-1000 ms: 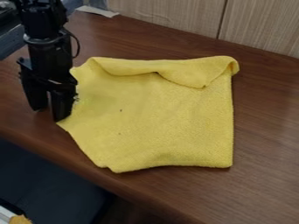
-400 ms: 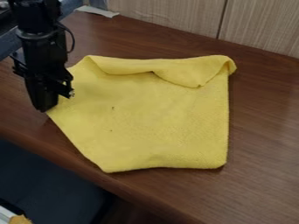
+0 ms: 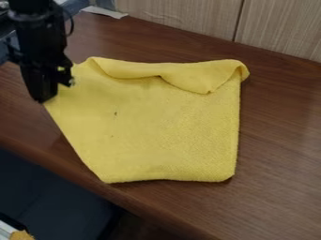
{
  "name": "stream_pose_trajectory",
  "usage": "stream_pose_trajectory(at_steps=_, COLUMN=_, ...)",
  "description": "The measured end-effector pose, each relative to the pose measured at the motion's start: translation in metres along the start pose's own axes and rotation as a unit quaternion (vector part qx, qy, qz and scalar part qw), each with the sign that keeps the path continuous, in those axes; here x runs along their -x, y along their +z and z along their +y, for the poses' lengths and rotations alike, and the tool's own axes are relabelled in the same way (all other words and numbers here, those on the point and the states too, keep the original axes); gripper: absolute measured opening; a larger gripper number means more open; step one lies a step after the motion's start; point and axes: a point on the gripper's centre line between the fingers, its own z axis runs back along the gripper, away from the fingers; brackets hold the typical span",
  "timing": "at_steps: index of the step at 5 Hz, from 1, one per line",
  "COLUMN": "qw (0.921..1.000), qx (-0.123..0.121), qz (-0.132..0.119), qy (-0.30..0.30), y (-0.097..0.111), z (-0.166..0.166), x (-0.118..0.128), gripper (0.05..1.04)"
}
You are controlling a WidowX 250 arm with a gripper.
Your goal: Fold the cloth from top left to the right side
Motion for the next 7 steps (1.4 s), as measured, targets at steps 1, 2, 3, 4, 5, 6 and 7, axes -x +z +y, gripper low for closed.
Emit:
stream_pose_trajectory(at_steps=1, qw=0.9974, qx=0.007, qz=-0.048, qy=-0.053, y=0.027, z=-0.025, x=-0.021, gripper=0.055)
stream_pose_trajectory(at_steps=2, qw=0.9862, qx=0.009, qz=-0.095, qy=-0.135, y=0.051, z=-0.063, x=-0.051, gripper=0.055)
stream_pose_trajectory(at_steps=3, qw=0.9704, qx=0.016, qz=-0.123, qy=-0.207, y=0.065, z=-0.103, x=-0.071, gripper=0.055)
stream_pose_trajectory(at_steps=4, qw=0.9517, qx=0.024, qz=-0.125, qy=-0.279, y=0.058, z=-0.144, x=-0.082, gripper=0.055)
stream_pose_trajectory(at_steps=5, qw=0.9401, qx=0.021, qz=-0.115, qy=-0.320, y=0.042, z=-0.169, x=-0.088, gripper=0.055)
stream_pose_trajectory(at_steps=6, qw=0.9396, qx=0.016, qz=-0.097, qy=-0.328, y=0.016, z=-0.175, x=-0.086, gripper=0.055)
stream_pose_trajectory(at_steps=7, qw=0.9391, qx=0.016, qz=-0.089, qy=-0.331, y=-0.005, z=-0.176, x=-0.085, gripper=0.055)
